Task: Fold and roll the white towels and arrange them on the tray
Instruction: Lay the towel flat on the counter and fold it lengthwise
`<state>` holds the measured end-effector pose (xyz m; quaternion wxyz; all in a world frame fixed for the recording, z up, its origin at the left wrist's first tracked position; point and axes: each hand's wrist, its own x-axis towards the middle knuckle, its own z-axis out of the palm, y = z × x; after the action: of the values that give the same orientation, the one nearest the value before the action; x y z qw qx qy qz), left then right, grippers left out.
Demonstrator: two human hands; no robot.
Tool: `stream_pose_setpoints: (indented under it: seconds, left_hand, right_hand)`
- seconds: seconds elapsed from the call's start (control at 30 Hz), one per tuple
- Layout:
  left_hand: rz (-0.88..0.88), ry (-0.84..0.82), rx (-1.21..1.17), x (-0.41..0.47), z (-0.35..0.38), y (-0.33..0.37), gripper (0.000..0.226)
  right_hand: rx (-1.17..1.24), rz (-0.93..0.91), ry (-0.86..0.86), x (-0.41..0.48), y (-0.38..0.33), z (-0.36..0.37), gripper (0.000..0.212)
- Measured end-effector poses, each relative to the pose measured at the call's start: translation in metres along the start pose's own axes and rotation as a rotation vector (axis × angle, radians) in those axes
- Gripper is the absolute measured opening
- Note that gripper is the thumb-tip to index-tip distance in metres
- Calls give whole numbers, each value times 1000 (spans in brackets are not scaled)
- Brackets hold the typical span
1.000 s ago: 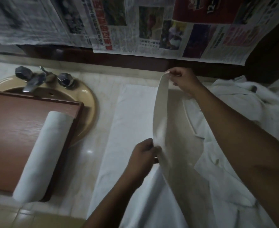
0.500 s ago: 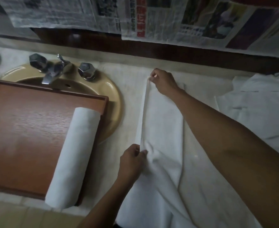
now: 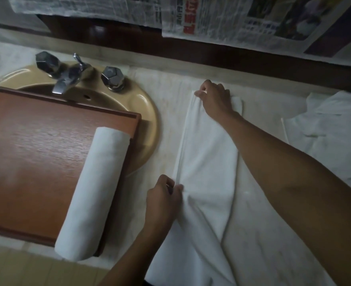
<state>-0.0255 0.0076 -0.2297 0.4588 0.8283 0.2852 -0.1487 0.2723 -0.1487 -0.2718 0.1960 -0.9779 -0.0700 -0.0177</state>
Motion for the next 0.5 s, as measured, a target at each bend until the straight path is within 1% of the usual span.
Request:
stream_pose_setpoints:
  seconds: [0.07,0.2,0.3,0.37,0.4,0.5]
  left_hand:
    - [8,3,16,1,1,-1,18]
    - [-18,2,-15,4,2,-4,19]
    - [-15,10,-14,3,3,-2,19]
    - [-7,7,2,1,2,0,19]
    - [-2,-3,25,1,1,0,19]
    - [45,-60,206,7,-3,5,18]
  right_hand:
    - [-13,1,78,-5,0,5,29]
    - [45,22,213,-10,0,8,30]
    - [104,-23,310,-21,-2,5,20]
    - [80,-33,309,-31,2,3,15]
    - [32,-3,282,-33,6,1,18]
    - [-75,169,158,-31,19,-16,29]
